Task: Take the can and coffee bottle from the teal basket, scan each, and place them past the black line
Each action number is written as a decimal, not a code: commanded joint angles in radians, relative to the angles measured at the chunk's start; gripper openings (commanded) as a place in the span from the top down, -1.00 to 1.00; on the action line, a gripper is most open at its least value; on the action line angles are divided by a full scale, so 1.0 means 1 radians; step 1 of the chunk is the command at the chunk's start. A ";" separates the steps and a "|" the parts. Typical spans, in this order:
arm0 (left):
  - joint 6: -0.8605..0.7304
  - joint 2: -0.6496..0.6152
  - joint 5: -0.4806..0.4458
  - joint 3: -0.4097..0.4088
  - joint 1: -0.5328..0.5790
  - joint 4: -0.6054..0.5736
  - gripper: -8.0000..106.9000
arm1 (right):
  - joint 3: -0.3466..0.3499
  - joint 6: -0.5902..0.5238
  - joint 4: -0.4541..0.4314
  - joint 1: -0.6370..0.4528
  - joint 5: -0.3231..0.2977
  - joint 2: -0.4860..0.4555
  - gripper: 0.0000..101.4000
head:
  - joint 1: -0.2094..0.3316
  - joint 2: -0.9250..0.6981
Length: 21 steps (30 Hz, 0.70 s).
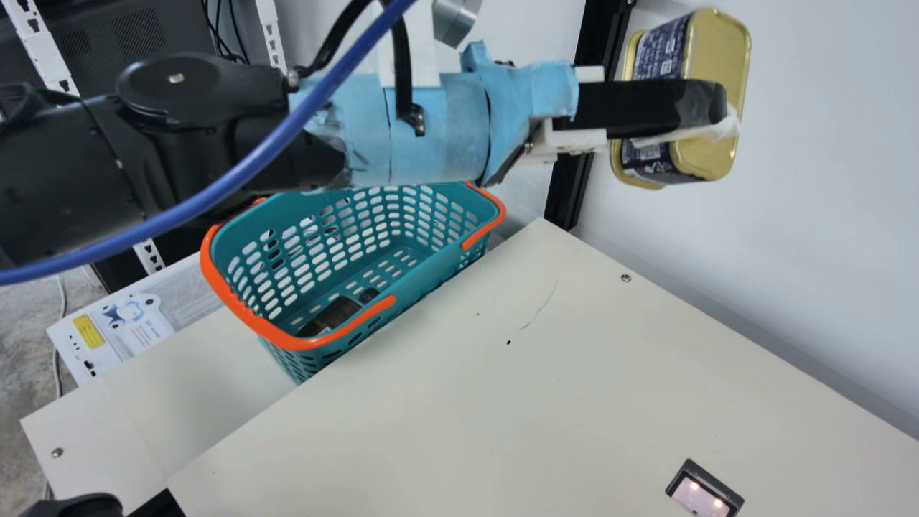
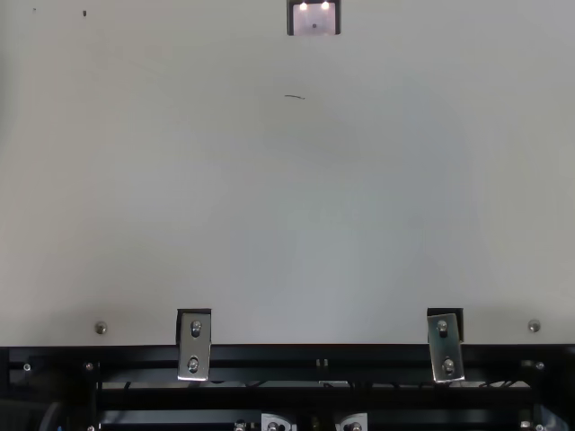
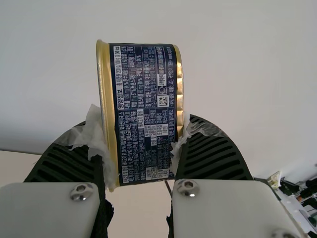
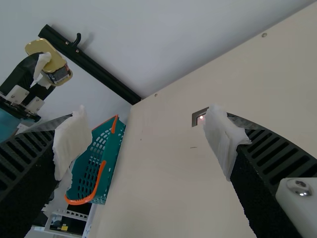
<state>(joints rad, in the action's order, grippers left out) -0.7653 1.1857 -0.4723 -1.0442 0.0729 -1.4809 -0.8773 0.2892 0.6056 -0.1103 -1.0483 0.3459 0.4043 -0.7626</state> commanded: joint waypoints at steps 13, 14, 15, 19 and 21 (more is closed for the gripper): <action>-0.176 -0.173 0.368 0.080 0.209 -0.261 0.68 | 0.000 0.000 0.000 0.000 0.000 0.000 -1.00 | 0.032 -0.020; -0.166 -0.193 0.385 0.084 0.214 -0.264 0.68 | 0.000 0.000 0.000 0.000 0.000 0.000 -1.00 | 0.032 -0.020; -0.153 -0.210 0.394 0.094 0.213 -0.264 0.68 | 0.000 0.000 0.000 0.000 0.000 0.000 -1.00 | 0.032 -0.020; -0.178 -0.226 0.397 0.116 0.215 -0.265 0.68 | 0.000 0.000 0.000 0.000 0.000 0.000 -1.00 | 0.032 -0.020; -0.178 -0.240 0.411 0.123 0.215 -0.267 0.68 | 0.000 0.000 0.000 0.000 0.000 0.000 -1.00 | 0.032 -0.020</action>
<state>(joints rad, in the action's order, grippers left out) -0.9433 0.9464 -0.0613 -0.9211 0.2878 -1.7496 -0.8773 0.2892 0.6056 -0.1103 -1.0483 0.3459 0.3992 -0.7626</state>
